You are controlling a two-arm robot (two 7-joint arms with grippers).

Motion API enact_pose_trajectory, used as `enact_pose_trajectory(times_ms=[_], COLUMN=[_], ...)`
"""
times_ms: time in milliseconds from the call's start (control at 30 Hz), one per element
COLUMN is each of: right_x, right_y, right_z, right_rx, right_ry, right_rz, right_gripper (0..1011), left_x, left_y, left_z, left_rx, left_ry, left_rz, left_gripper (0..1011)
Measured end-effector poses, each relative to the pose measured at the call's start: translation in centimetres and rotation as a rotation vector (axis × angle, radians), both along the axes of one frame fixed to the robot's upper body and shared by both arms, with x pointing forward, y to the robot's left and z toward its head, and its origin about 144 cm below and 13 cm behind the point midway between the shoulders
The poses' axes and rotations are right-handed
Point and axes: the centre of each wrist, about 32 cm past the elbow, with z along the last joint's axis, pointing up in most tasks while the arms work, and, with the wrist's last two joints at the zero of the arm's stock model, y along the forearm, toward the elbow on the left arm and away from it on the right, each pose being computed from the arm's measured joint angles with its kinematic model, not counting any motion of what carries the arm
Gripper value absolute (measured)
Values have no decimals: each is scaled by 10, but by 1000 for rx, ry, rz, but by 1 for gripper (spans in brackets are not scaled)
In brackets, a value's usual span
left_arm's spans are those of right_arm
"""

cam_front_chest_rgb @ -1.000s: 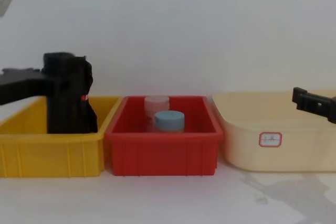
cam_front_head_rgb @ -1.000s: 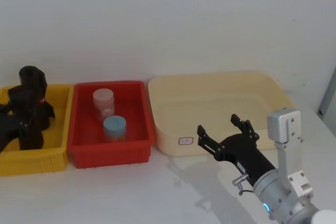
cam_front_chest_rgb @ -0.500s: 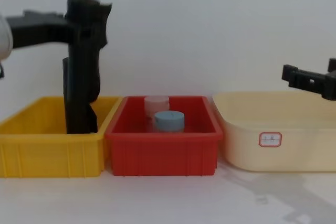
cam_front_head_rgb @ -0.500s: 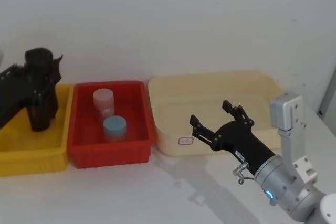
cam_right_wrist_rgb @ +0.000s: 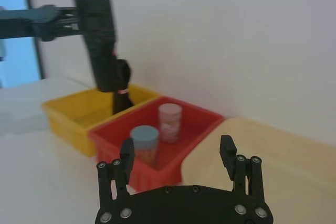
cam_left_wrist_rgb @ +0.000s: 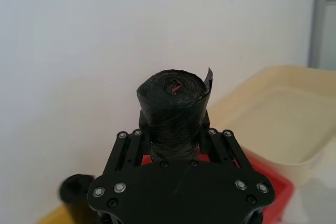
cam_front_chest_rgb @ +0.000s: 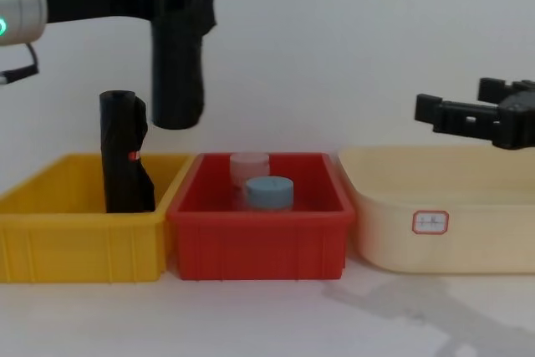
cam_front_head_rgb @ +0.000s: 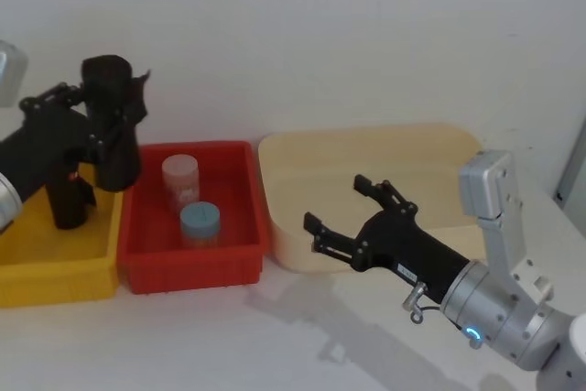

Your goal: Pick up the garbage bag with the one hand and transfer it to the other hand.

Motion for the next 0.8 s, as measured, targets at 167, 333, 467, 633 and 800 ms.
enact_pose_trajectory(times_ms=[167, 333, 467, 633, 800], right_x=[3, 6, 8, 11, 16], right_y=[0, 3, 7, 14, 20], right_z=[4, 5, 5, 4, 2], right_rx=[-17, -25, -26, -25, -22], right_ry=[10, 22, 37, 56, 70], right_rz=[83, 138, 174, 207, 221], right_gripper=[1001, 1000, 1001, 1001, 1000], left_x=[0, 1, 2, 3, 2], left_y=[-7, -16, -23, -29, -35], left_z=[-3, -11, -17, -22, -27], left_rx=[-25, -54, -74, -94, -108], left_ry=[31, 67, 90, 107, 126], left_rz=[-51, -106, -147, -183, -217], left_gripper=[472, 472, 472, 472, 472])
